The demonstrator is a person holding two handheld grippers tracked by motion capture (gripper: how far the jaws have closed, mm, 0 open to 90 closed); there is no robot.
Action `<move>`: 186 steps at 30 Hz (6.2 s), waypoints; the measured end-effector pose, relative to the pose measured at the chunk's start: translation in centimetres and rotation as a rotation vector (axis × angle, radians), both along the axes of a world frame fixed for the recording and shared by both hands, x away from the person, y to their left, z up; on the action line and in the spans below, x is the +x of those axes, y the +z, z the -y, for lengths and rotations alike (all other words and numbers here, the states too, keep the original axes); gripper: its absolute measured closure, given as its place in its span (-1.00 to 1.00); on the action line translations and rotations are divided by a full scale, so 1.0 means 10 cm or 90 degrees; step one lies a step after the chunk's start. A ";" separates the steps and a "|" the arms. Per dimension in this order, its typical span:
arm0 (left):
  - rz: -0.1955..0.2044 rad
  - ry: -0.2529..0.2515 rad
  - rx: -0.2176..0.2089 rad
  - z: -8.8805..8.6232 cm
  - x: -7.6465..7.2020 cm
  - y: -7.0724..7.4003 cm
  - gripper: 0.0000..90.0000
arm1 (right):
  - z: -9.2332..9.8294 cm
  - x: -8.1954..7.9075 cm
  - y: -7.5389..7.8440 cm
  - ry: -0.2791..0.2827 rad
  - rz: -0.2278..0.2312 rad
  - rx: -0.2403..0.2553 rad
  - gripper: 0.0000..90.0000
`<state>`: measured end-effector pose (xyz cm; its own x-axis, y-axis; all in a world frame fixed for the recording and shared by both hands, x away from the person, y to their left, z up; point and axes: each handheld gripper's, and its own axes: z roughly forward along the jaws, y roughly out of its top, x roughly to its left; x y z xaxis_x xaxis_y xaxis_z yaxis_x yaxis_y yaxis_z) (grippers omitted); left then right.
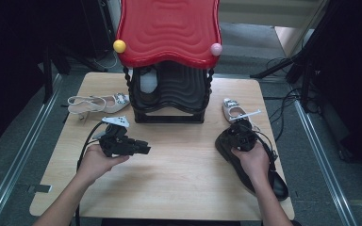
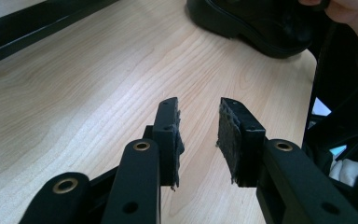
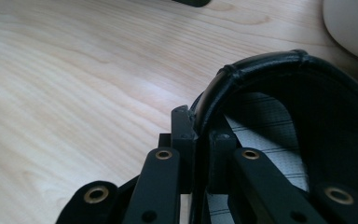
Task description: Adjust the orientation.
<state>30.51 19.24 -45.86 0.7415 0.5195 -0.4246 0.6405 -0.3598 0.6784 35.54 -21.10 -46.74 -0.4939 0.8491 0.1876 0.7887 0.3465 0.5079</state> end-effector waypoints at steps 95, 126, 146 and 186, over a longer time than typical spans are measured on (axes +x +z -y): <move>0.040 -0.074 0.057 0.29 0.65 -0.26 0.98 | -0.50 -0.98 -0.24 0.157 -0.011 0.110 1.00; 0.007 -0.074 0.038 0.22 0.53 -0.31 1.00 | -0.45 -0.82 -0.31 0.133 -0.004 0.133 1.00; -0.001 -0.042 0.050 0.10 0.28 -0.29 1.00 | -0.49 -0.52 -0.33 0.140 -0.031 0.153 1.00; -0.019 -0.053 0.017 0.46 0.34 -0.41 1.00 | -0.39 -0.44 -0.21 0.118 0.000 0.133 1.00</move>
<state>33.94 14.67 -49.91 0.7701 0.4679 -0.4336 0.6272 -0.4310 0.6488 31.14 -17.18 -48.84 -0.6372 0.6867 0.3498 0.7218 0.3727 0.5832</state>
